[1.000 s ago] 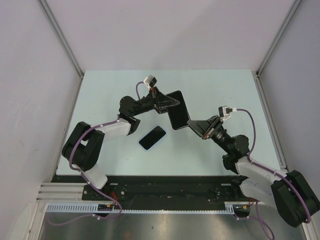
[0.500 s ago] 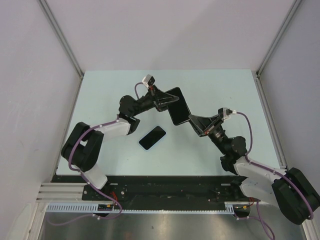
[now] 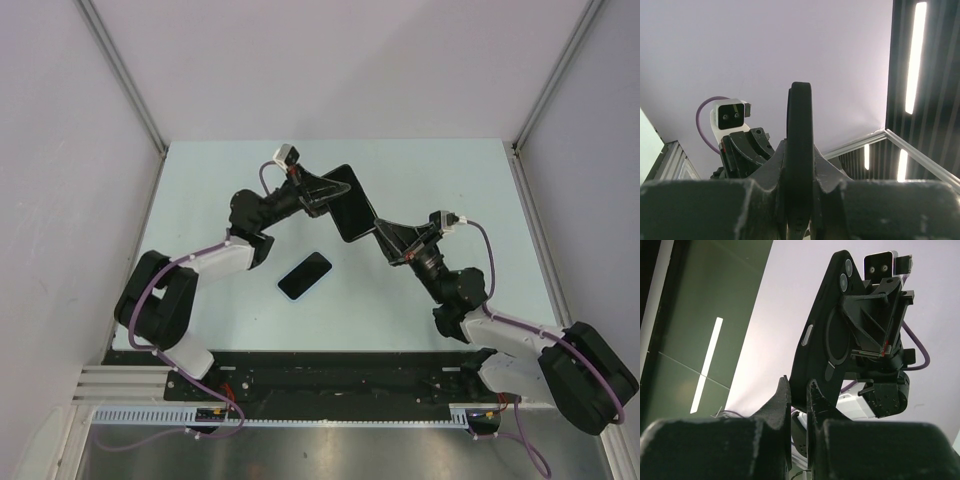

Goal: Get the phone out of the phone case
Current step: Remove the phone case from the phone.

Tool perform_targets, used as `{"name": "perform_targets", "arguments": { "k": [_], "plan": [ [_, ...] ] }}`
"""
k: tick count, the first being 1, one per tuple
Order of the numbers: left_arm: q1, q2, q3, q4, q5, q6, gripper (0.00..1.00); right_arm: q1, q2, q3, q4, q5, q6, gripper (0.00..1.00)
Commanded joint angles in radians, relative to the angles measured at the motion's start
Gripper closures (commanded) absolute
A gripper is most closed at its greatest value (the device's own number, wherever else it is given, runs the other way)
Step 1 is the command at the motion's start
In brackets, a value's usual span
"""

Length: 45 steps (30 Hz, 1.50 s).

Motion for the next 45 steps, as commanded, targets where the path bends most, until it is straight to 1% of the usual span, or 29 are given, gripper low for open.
{"name": "perform_targets", "arguments": {
  "k": [1, 17, 22, 28, 34, 37, 40, 42, 43, 44, 45],
  "plan": [
    [-0.029, -0.111, -0.001, 0.354, 0.072, -0.141, 1.00, -0.015, 0.031, 0.033, 0.254, 0.181, 0.062, 1.00],
    [-0.029, -0.121, -0.045, 0.377, 0.066, -0.111, 1.00, -0.009, 0.047, 0.033, 0.254, 0.169, 0.075, 1.00],
    [-0.029, -0.114, -0.056, 0.418, 0.052, -0.117, 1.00, -0.010, 0.057, 0.031, 0.255, 0.184, 0.082, 1.00],
    [-0.029, -0.079, -0.051, 0.518, 0.026, -0.146, 1.00, -0.018, 0.074, 0.036, 0.255, 0.215, 0.108, 1.00],
    [-0.029, -0.056, 0.002, 0.535, 0.055, -0.082, 1.00, -0.019, 0.084, 0.057, 0.255, 0.212, 0.098, 1.00],
    [-0.027, -0.047, 0.048, 0.535, 0.075, -0.080, 1.00, -0.019, 0.097, 0.066, 0.257, 0.204, 0.102, 1.00],
    [-0.027, -0.055, 0.128, 0.535, 0.095, -0.092, 1.00, -0.036, 0.110, 0.082, 0.257, 0.172, 0.104, 1.00],
    [-0.024, -0.067, 0.183, 0.509, 0.112, -0.097, 1.00, -0.067, 0.114, 0.089, 0.255, 0.141, 0.099, 1.00],
    [-0.026, -0.073, 0.195, 0.472, 0.124, -0.098, 1.00, -0.082, 0.117, 0.092, 0.254, 0.091, 0.092, 1.00],
    [-0.024, -0.081, 0.196, 0.391, 0.132, -0.088, 1.00, -0.114, 0.116, 0.098, 0.248, 0.063, 0.087, 1.00],
    [-0.023, -0.102, 0.186, 0.348, 0.138, -0.076, 1.00, -0.122, 0.111, 0.097, 0.243, 0.060, 0.079, 0.98]
  ]
}}
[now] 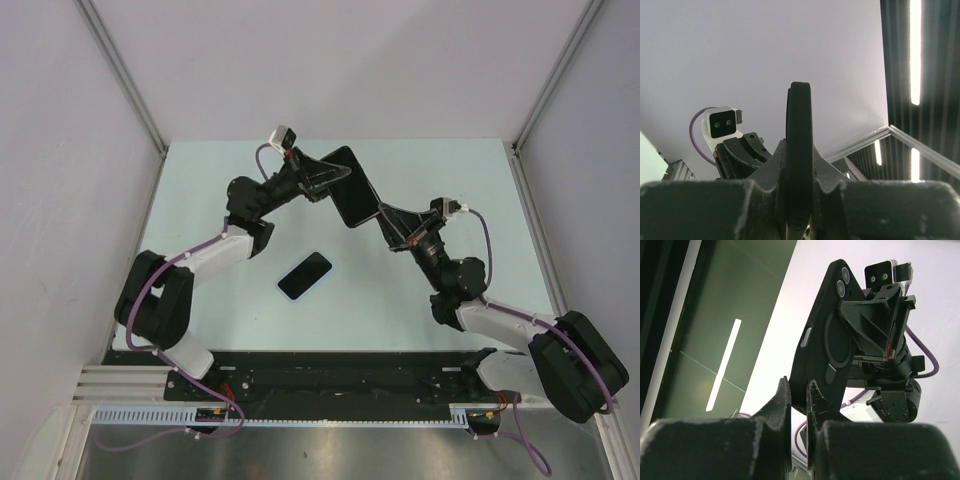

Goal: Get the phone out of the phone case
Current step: Remove the phone case from the phone.

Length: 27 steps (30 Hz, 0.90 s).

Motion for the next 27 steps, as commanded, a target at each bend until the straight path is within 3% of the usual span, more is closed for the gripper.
{"name": "perform_targets", "arguments": {
  "k": [1, 4, 7, 11, 14, 21, 26, 27],
  "plan": [
    [-0.035, -0.112, 0.074, 0.362, 0.161, -0.080, 1.00, -0.091, 0.022, 0.025, 0.155, 0.009, -0.014, 0.97],
    [-0.029, -0.153, 0.011, 0.266, 0.157, -0.035, 1.00, -0.106, -0.049, 0.025, 0.019, -0.040, -0.106, 0.96],
    [-0.009, -0.170, -0.039, 0.282, 0.156, -0.052, 1.00, -0.105, -0.176, 0.026, -0.192, -0.040, -0.198, 0.93],
    [0.002, -0.181, -0.068, 0.302, 0.172, -0.056, 1.00, -0.109, -0.360, 0.025, -0.523, 0.010, -0.350, 0.83],
    [0.002, -0.172, -0.074, 0.310, 0.199, -0.053, 1.00, -0.134, -0.440, 0.032, -0.625, -0.014, -0.380, 0.76],
    [0.000, -0.142, -0.097, 0.318, 0.248, -0.057, 1.00, -0.157, -0.476, 0.181, -0.981, -0.138, -0.566, 0.72],
    [0.000, -0.181, -0.129, 0.130, 0.287, 0.051, 1.00, -0.067, -0.466, 0.327, -1.266, -0.084, -0.789, 0.68],
    [0.000, -0.194, -0.131, 0.062, 0.299, 0.145, 1.00, -0.042, -0.463, 0.374, -1.300, -0.047, -0.824, 0.67]
  ]
}}
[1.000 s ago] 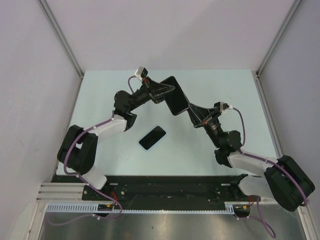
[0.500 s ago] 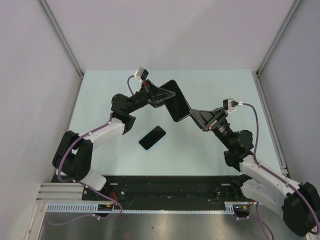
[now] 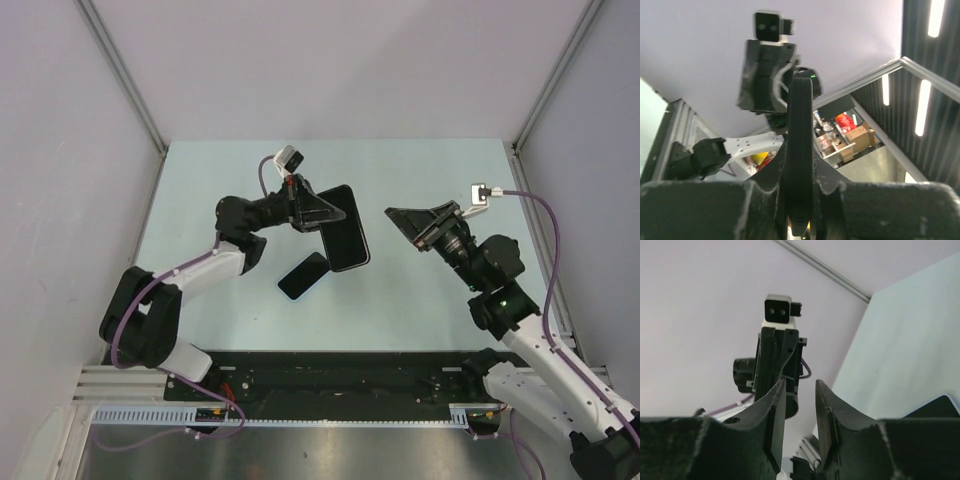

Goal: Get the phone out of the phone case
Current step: Remove the phone case from the phone.

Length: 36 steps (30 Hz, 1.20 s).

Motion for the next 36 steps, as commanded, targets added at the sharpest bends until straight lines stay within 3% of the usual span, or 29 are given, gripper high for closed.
{"name": "perform_targets", "arguments": {
  "k": [1, 4, 6, 11, 16, 20, 36],
  "plan": [
    [0.003, -0.103, -0.005, -0.220, 0.036, 0.206, 1.00, 0.101, 0.003, 0.160, -0.289, 0.072, -0.281, 0.64],
    [0.003, -0.162, 0.023, -0.518, 0.021, 0.431, 1.00, 0.130, 0.009, 0.180, -0.287, 0.019, -0.300, 0.58],
    [0.003, -0.174, 0.023, -0.518, 0.019, 0.438, 1.00, 0.133, 0.024, 0.180, -0.270, -0.076, -0.282, 0.57],
    [0.011, -0.143, 0.031, -0.389, 0.019, 0.352, 1.00, 0.133, 0.028, 0.142, -0.183, -0.198, -0.210, 0.54],
    [0.017, -0.081, 0.031, -0.112, 0.000, 0.131, 1.00, 0.129, -0.012, 0.027, 0.078, -0.251, -0.033, 0.49],
    [0.017, -0.018, 0.041, 0.074, -0.042, -0.047, 1.00, 0.133, -0.011, -0.024, 0.170, -0.256, 0.017, 0.48],
    [0.032, -0.034, 0.058, 0.068, -0.086, -0.045, 1.00, 0.138, -0.006, -0.067, 0.269, -0.274, 0.085, 0.54]
  ]
}}
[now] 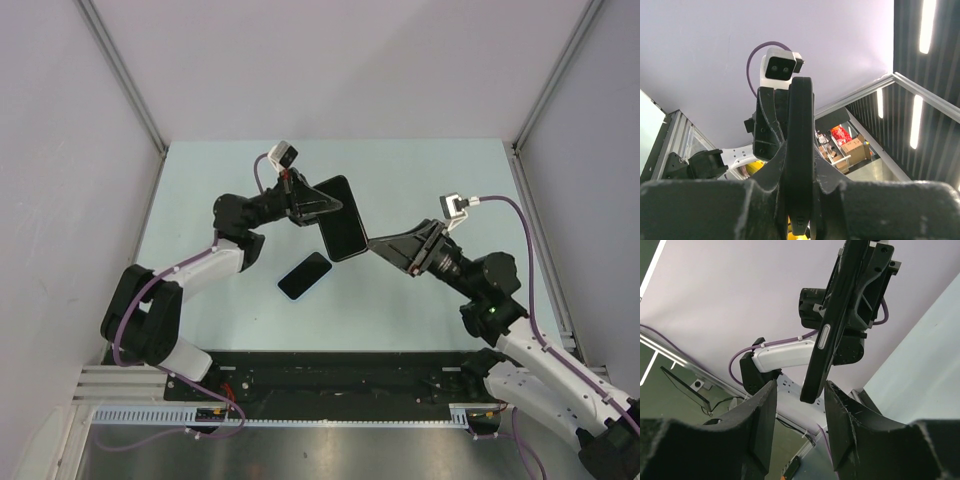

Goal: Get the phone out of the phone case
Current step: Remove the phone case from the phone.

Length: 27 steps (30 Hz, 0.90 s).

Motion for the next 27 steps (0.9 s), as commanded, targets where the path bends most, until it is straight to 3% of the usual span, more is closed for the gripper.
{"name": "perform_targets", "arguments": {
  "k": [1, 13, 23, 27],
  "plan": [
    [0.010, -0.042, 0.055, 0.086, -0.058, -0.036, 1.00, 0.007, -0.008, -0.010, 0.053, -0.009, 0.022, 0.54],
    [0.012, -0.067, 0.037, 0.089, -0.057, -0.033, 1.00, 0.014, 0.044, -0.035, 0.154, -0.004, 0.051, 0.64],
    [0.012, -0.067, 0.031, 0.104, -0.051, -0.041, 1.00, 0.014, 0.104, -0.044, 0.305, -0.014, 0.097, 0.86],
    [0.012, -0.065, 0.034, 0.112, -0.051, -0.047, 1.00, 0.016, 0.131, -0.062, 0.425, -0.026, 0.136, 1.00]
  ]
}}
